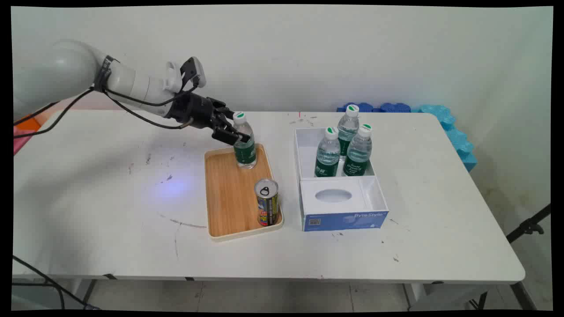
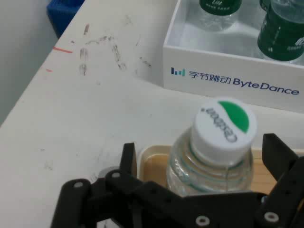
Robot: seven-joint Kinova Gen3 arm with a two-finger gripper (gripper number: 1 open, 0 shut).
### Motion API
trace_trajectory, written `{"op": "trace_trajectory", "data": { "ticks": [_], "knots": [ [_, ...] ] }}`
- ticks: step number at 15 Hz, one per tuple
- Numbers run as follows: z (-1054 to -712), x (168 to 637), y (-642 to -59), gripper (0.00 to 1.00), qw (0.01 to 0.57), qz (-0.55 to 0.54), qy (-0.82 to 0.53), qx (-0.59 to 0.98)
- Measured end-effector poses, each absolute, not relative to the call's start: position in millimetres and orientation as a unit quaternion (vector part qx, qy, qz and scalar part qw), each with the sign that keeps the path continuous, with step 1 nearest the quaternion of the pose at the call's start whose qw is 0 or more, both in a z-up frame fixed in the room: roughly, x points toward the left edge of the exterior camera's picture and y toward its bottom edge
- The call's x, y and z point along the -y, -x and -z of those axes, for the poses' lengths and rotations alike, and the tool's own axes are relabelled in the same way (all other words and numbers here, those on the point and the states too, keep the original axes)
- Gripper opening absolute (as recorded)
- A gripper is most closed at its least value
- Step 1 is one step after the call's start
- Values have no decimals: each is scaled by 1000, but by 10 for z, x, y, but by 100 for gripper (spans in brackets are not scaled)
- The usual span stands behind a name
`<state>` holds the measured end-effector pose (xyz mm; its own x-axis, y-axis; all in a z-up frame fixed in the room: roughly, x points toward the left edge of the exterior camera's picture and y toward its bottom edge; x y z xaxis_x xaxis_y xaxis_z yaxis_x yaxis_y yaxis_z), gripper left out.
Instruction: Pick up the green bottle from the white box
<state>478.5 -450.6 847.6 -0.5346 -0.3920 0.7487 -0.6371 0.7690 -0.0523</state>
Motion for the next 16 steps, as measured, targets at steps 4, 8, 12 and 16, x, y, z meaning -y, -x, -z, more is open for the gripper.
{"op": "trace_trajectory", "data": {
  "ticks": [4, 8, 12, 16],
  "knots": [
    [-8576, 4471, -4822, 100, 374, -165, -292, 865],
    [-8846, 4418, -4822, 100, 365, -168, -285, 871],
    [-9264, 4318, -4724, 100, 353, -173, -271, 878],
    [-9635, 4224, -4415, 100, 341, -175, -243, 891]
  ]
}}
